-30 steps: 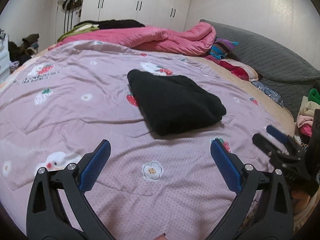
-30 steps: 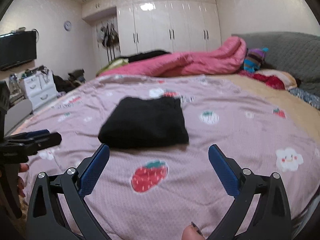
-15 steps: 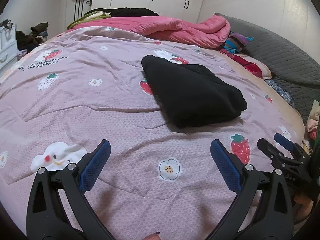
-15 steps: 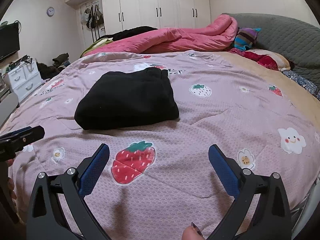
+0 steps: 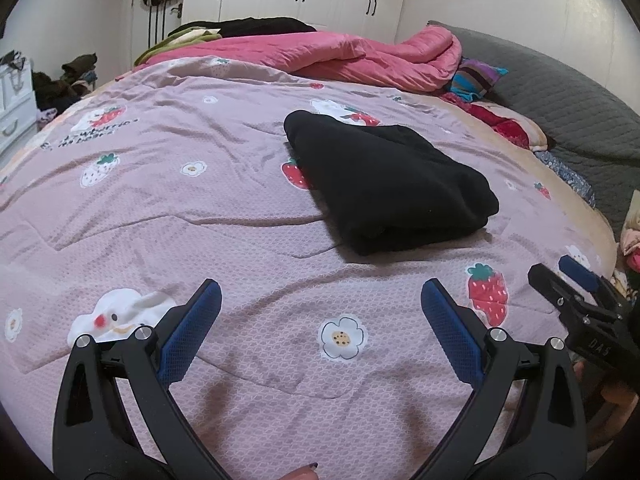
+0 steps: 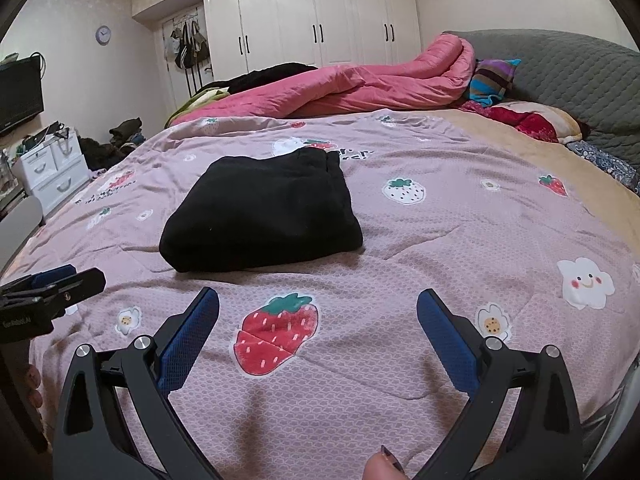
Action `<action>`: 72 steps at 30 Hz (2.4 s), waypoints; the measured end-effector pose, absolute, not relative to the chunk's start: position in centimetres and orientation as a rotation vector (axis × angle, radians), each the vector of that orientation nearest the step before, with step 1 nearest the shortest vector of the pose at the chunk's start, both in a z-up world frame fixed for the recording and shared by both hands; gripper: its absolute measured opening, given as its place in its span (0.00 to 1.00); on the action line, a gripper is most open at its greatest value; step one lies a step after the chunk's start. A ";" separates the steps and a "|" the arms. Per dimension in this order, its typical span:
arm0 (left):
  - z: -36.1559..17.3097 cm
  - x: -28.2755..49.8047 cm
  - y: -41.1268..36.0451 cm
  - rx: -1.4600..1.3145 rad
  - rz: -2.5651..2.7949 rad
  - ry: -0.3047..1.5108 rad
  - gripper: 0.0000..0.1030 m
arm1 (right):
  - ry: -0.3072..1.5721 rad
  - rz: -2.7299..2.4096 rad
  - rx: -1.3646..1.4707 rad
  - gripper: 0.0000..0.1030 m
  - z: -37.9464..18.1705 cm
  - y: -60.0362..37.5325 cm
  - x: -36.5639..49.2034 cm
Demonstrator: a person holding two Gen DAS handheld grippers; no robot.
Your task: Fold small clothes
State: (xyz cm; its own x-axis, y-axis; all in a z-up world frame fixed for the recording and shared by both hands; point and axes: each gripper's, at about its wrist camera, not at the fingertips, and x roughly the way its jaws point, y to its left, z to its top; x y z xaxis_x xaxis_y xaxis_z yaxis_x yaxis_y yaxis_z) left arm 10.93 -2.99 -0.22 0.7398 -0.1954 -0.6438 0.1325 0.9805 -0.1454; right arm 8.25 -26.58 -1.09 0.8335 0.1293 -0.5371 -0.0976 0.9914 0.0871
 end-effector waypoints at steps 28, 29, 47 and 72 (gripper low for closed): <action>-0.2 10.9 -3.0 -0.090 -0.182 0.727 0.91 | 0.570 0.113 0.061 0.96 -1.1 -26.8 8.2; -0.2 10.9 -3.1 -0.088 -0.182 0.727 0.91 | 0.571 0.113 0.060 0.96 -1.1 -26.8 8.2; -0.3 10.8 -3.1 -0.083 -0.182 0.729 0.91 | 0.576 0.109 0.059 0.96 -1.1 -26.9 8.3; 1.3 12.0 3.0 -0.211 -0.124 0.783 0.91 | 0.446 -0.172 0.259 0.96 4.3 -37.9 4.2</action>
